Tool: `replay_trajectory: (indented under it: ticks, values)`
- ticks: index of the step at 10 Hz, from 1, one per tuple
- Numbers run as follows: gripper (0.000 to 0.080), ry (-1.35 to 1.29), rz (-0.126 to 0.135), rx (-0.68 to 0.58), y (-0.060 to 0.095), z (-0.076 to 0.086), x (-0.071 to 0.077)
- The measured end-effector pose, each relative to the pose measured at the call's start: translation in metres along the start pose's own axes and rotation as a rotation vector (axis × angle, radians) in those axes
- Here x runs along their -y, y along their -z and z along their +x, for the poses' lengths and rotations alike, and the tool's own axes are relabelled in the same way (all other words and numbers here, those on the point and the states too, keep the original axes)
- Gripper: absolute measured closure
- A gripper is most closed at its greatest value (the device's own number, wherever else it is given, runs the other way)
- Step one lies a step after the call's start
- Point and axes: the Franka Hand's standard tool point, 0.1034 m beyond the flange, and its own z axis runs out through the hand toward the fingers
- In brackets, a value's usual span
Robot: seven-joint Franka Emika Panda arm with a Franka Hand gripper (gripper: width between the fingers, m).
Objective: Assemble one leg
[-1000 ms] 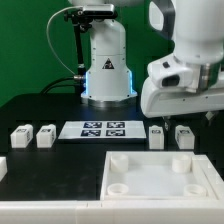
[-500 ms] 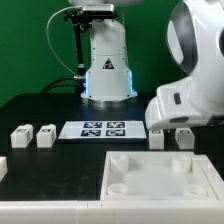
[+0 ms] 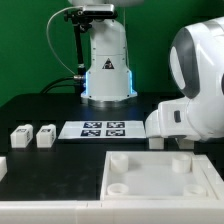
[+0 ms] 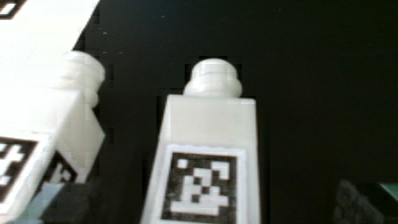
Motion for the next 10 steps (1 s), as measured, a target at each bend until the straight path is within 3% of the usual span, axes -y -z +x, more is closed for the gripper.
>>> replay_trajectory:
  ticks: [2,3,4,5,6,10]
  values:
    - [0.0151,0.000,0.001,0.000,0.0003,0.0001,-0.0005]
    - [0.0237,0.000,0.001,0.000,0.0003,0.0001,-0.0004]
    - [0.0374,0.000,0.001,0.000,0.0003,0.0001,-0.0004]
    - [0.0374,0.000,0.000,0.000,0.0003,0.0001,-0.0004]
    - [0.0510,0.000,0.000,0.000,0.0003,0.0001,-0.0003]
    - [0.0509,0.000,0.000,0.000,0.0003,0.0001,-0.0004]
